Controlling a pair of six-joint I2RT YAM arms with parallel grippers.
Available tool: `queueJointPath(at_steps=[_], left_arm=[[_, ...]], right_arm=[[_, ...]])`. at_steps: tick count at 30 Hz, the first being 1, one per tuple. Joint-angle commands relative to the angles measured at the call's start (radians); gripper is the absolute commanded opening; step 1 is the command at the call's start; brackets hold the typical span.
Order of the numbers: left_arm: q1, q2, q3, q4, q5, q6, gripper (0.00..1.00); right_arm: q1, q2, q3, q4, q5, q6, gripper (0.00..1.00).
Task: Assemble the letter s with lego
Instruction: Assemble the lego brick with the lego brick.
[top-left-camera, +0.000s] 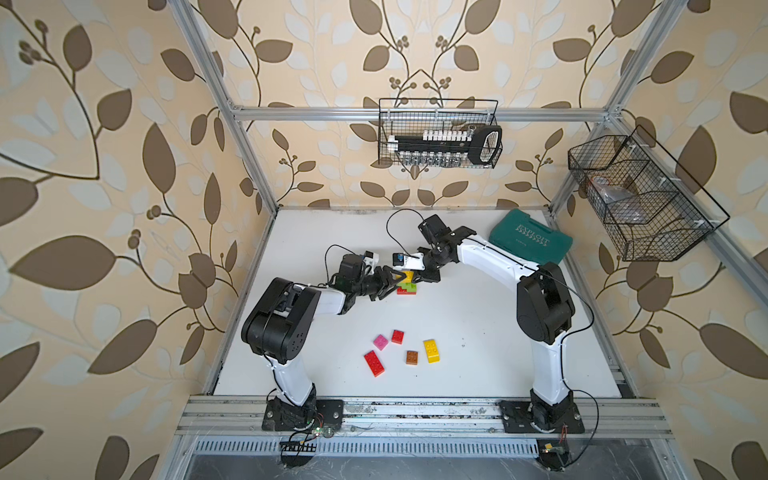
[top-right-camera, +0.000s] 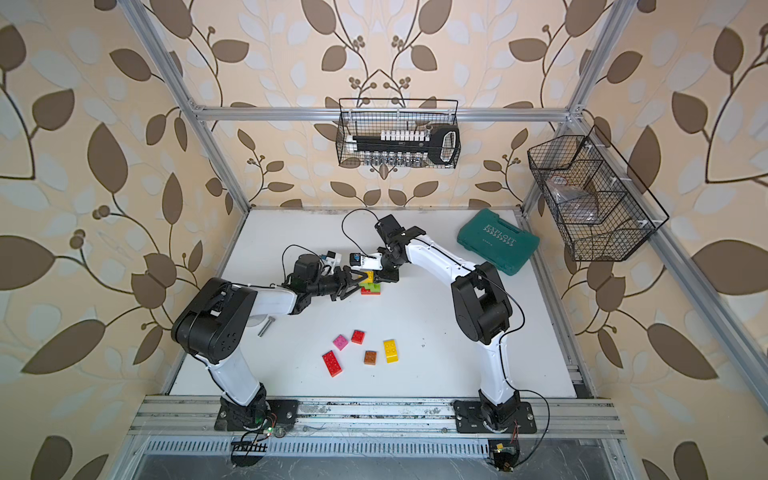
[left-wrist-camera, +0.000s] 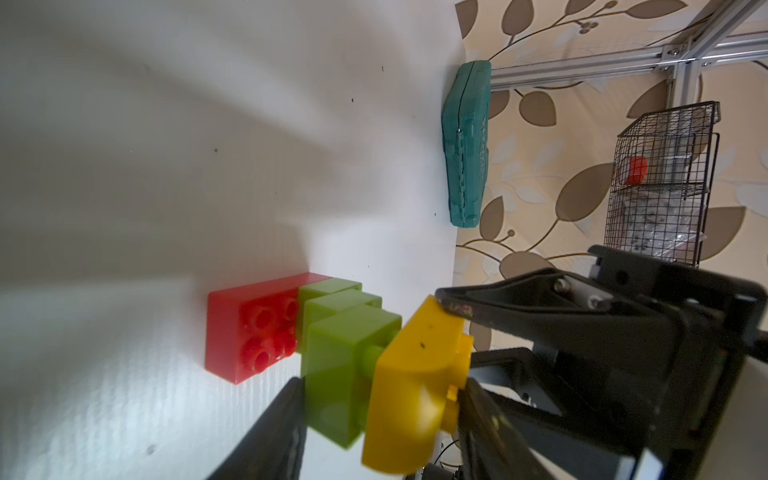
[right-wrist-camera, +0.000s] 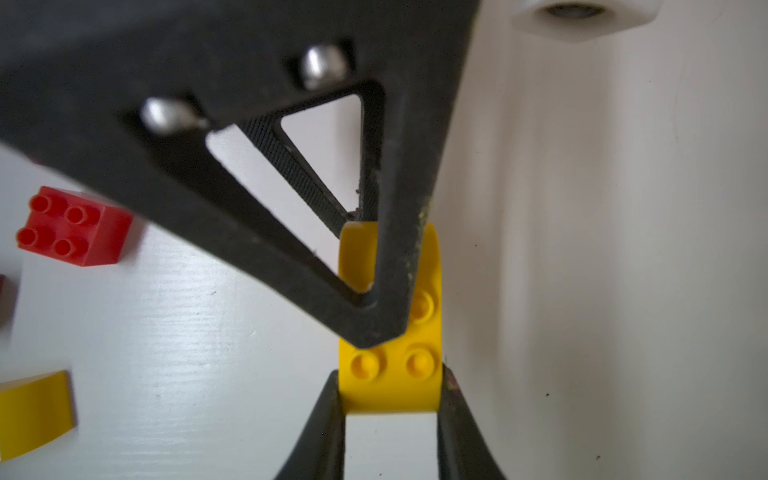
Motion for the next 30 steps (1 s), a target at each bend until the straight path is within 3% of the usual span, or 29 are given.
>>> queueJointPath(at_steps=[1,18,30], left_arm=[[-0.010,-0.001,0.030,-0.003,0.001,0.024,0.56],[-0.011,0.003,0.031,-0.020,0.005,0.034,0.49],[-0.011,-0.004,0.035,-0.042,-0.002,0.040,0.57]], right_arm=[[0.000,-0.011,0.002,-0.034,-0.004,-0.003,0.15],[-0.001,0.007,0.013,-0.034,-0.014,0.004,0.17],[-0.007,0.008,0.021,-0.032,-0.032,0.024,0.42]])
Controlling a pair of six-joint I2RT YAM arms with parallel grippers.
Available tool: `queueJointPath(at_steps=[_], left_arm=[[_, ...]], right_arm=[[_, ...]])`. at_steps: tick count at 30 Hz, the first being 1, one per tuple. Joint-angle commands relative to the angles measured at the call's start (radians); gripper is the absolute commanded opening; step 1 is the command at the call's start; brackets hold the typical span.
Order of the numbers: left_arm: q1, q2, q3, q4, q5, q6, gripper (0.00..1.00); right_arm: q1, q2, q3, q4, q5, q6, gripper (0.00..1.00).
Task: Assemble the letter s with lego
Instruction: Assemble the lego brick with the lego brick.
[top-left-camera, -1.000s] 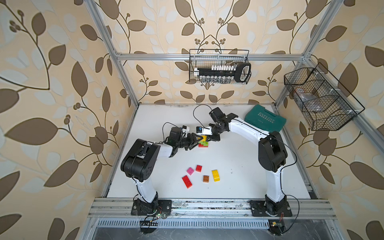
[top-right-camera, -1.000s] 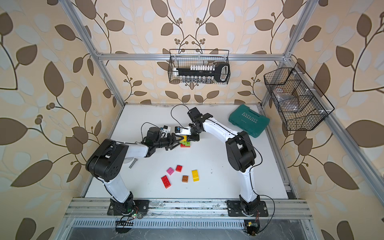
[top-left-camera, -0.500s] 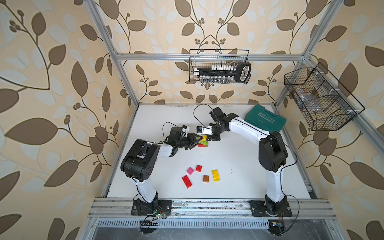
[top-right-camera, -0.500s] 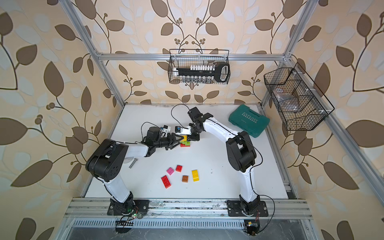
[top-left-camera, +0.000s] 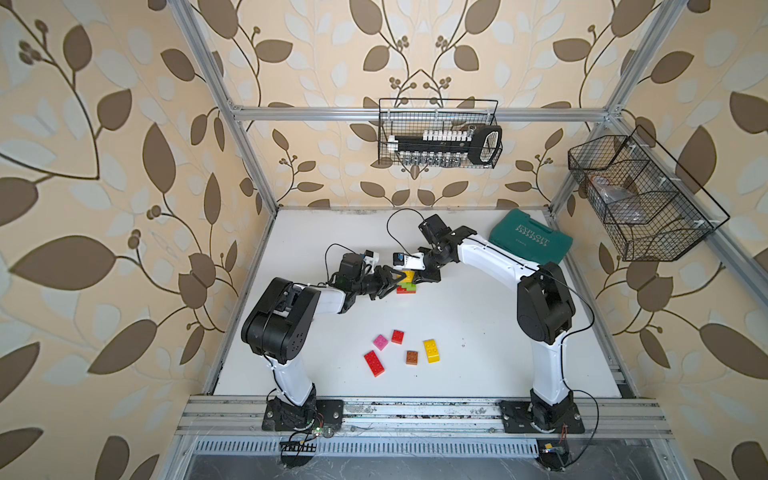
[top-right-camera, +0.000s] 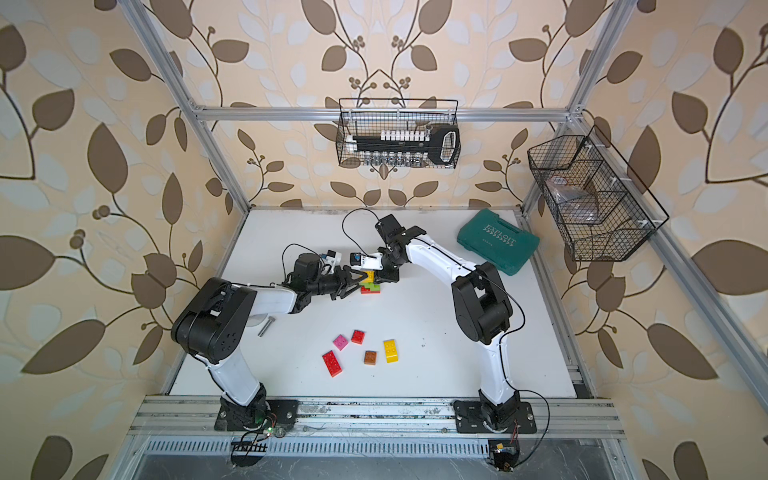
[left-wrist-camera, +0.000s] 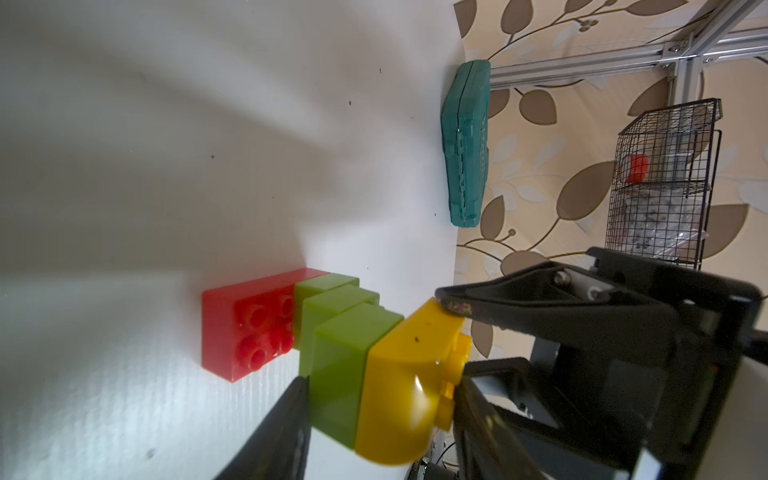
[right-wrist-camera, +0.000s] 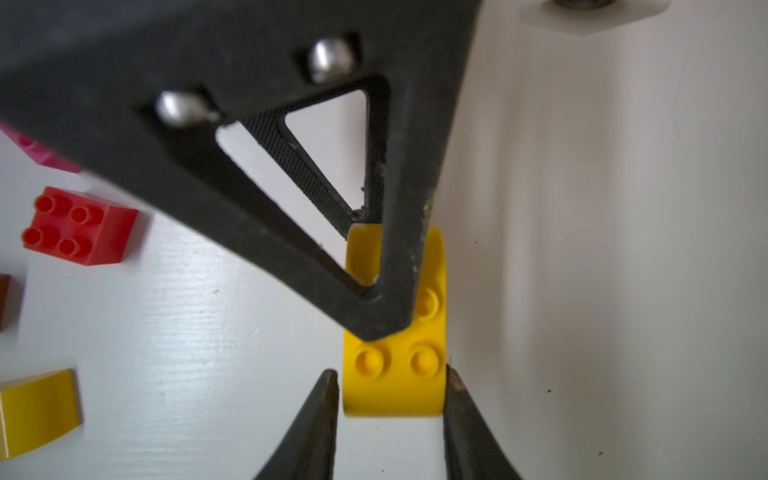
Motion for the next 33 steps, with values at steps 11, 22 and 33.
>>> queueJointPath(at_steps=[11,22,33], left_arm=[[-0.012,-0.051,0.040,-0.096,-0.022,0.060,0.71],[-0.010,-0.156,0.054,-0.201,-0.031,0.097,0.83],[0.080,-0.454,0.073,-0.569,-0.040,0.251,0.87]], right_arm=[[-0.040,-0.025,0.004,0.004,-0.081,0.058,0.58],[-0.144,-0.236,-0.277,0.296,-0.207,0.264,0.64],[-0.093,-0.470,-0.818,1.018,-0.161,0.766,0.67]])
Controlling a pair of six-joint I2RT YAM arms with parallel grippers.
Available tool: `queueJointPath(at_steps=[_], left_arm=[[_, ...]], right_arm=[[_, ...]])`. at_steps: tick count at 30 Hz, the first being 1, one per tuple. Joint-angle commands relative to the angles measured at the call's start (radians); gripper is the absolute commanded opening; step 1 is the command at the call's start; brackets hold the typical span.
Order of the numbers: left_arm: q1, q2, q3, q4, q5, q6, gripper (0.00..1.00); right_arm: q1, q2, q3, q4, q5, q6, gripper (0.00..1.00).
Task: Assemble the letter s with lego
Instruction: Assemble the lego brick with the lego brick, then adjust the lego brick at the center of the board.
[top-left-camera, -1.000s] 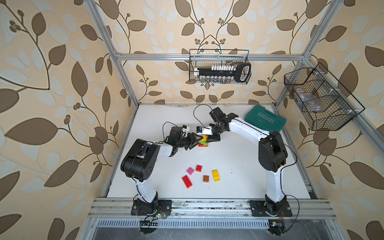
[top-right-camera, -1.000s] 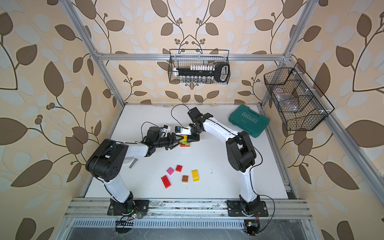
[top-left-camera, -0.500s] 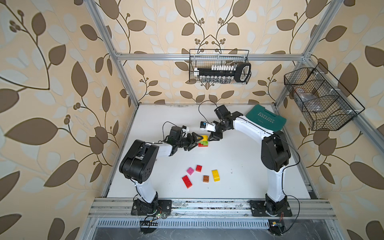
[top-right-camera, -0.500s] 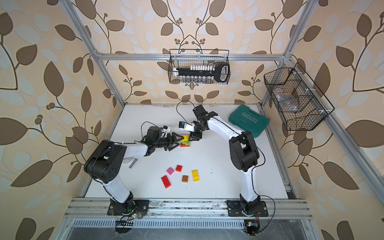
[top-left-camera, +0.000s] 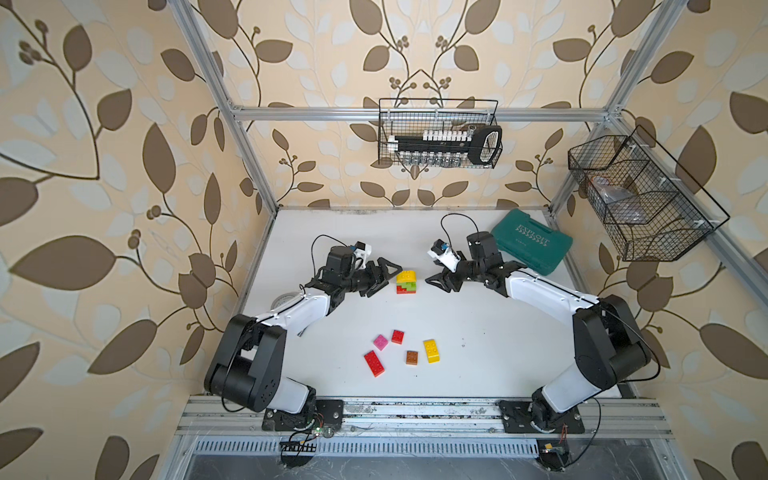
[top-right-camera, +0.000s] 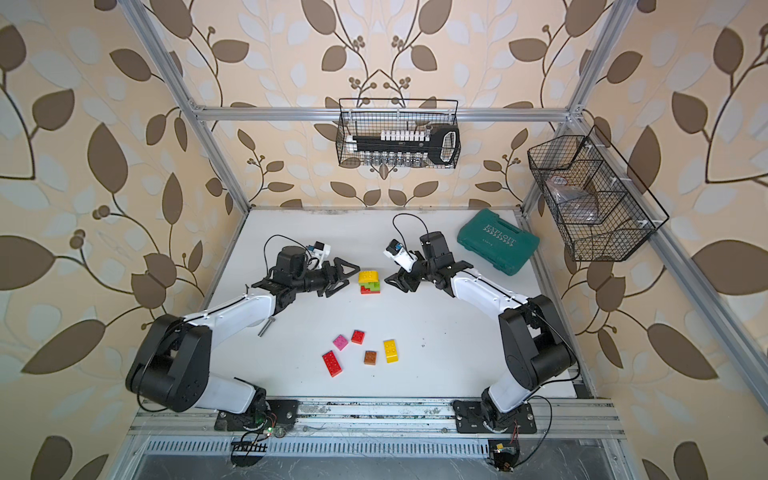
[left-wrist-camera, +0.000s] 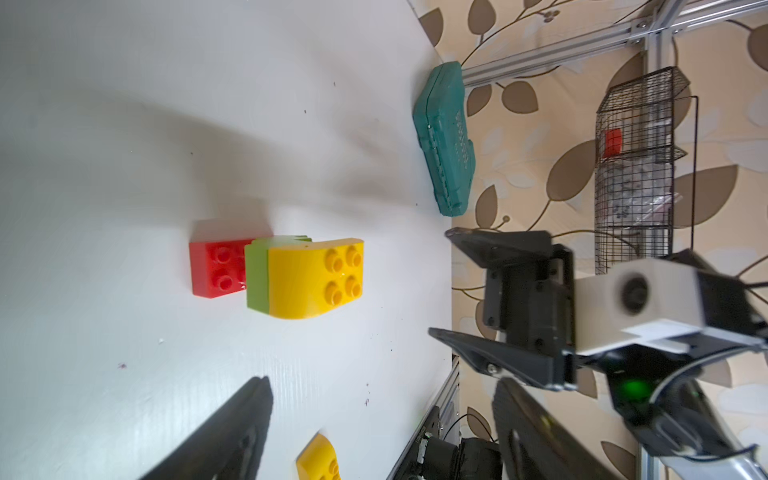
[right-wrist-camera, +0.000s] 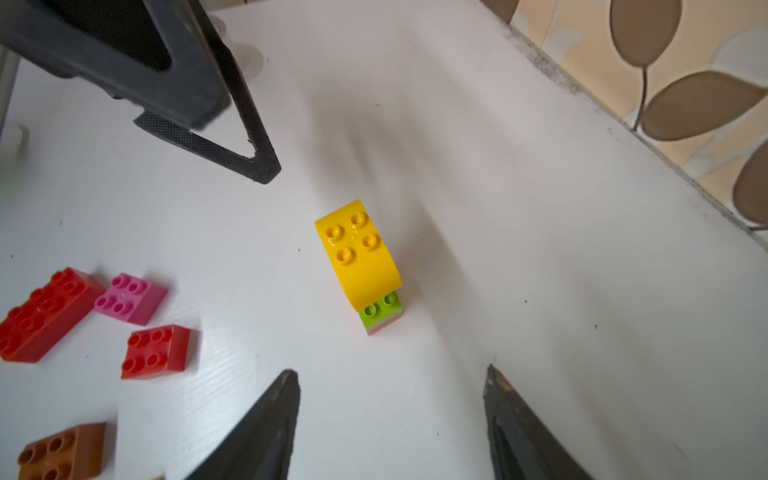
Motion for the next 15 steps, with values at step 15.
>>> queueJointPath(at_steps=[15], left_arm=[[0.128,-0.178,0.111,-0.375,0.006,0.182,0.91]], right_arm=[[0.073,0.167,-0.137,0.497,0.111,0.247,0.72]])
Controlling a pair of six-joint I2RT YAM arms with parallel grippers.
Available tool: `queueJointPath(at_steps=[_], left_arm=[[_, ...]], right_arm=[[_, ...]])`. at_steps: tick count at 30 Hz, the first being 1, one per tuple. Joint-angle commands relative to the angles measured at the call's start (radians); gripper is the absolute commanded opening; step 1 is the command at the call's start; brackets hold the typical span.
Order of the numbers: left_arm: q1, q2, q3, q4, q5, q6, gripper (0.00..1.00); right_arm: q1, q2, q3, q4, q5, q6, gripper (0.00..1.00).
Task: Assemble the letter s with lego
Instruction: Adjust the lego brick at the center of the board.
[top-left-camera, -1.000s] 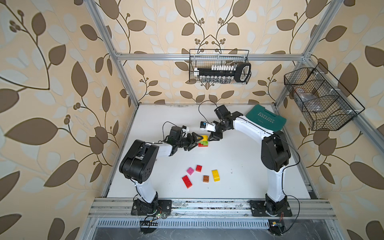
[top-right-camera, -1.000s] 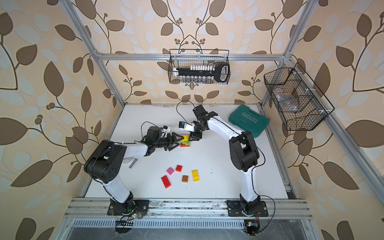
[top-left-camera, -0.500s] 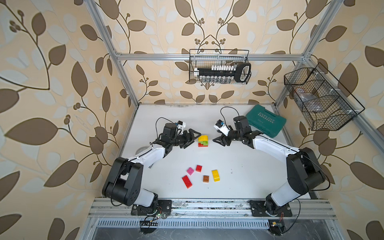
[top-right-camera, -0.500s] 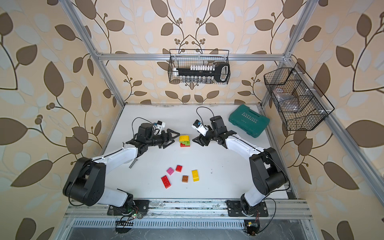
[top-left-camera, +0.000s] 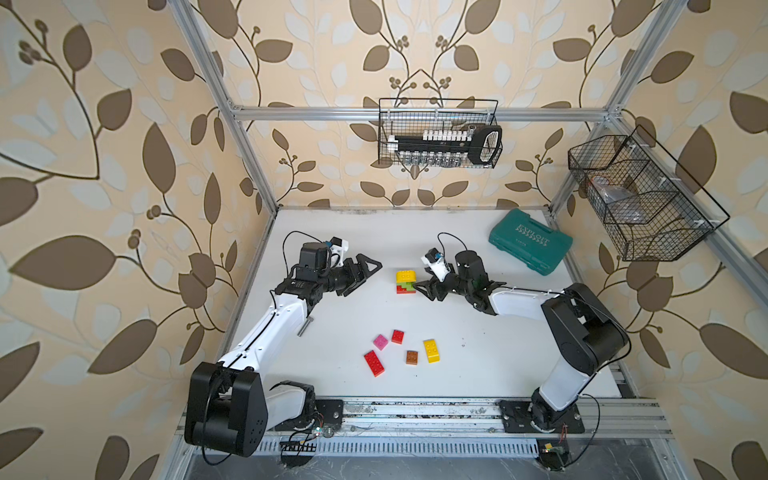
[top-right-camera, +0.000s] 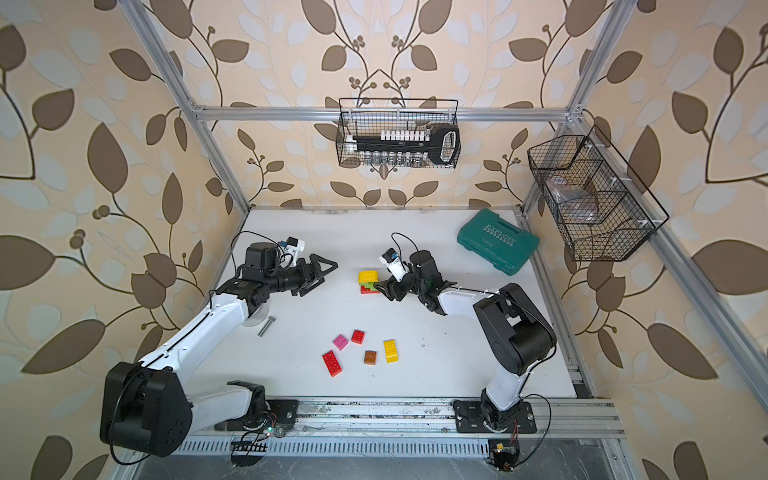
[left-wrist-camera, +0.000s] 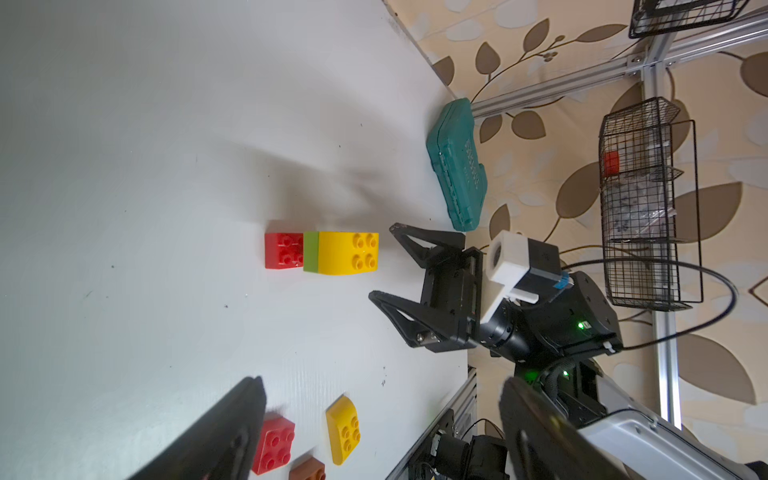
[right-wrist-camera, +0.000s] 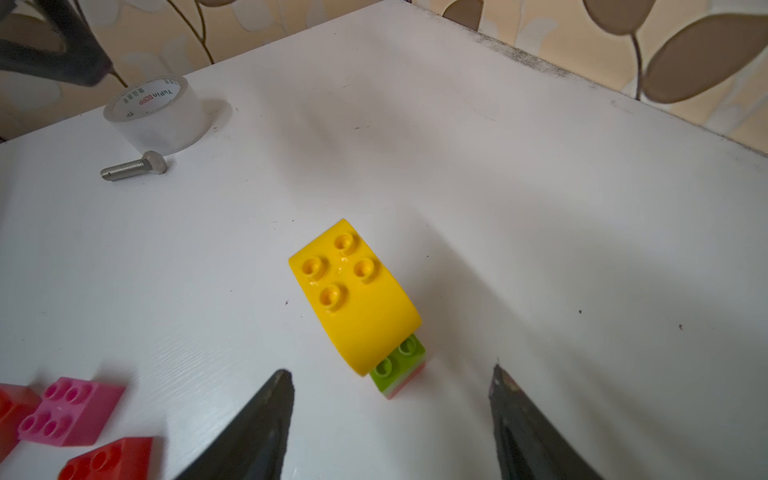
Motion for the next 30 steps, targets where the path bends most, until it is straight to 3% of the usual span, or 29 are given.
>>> queueJointPath(at_steps=[1,8,15,23,30], left_arm=[[0.014,-0.005,0.055,-0.039,0.005,0.048,0.91],[0.017,0.025,0.078,-0.042,0.011,0.055,0.91],[0.017,0.039,0.077,-0.039,0.015,0.057,0.91],[0.020,0.045,0.093,-0.053,0.008,0.066,0.91],[0.023,0.056,0.106,-0.057,0.012,0.072,0.91]], right_arm=[[0.004,0.019,-0.004,0.065,0.004,0.009,0.72],[0.021,0.002,-0.027,0.047,-0.033,0.042,0.75],[0.060,-0.016,-0.128,0.151,0.057,0.076,0.78],[0.060,0.059,-0.089,0.185,0.072,0.046,0.81],[0.058,0.103,-0.012,0.089,0.030,0.017,0.84]])
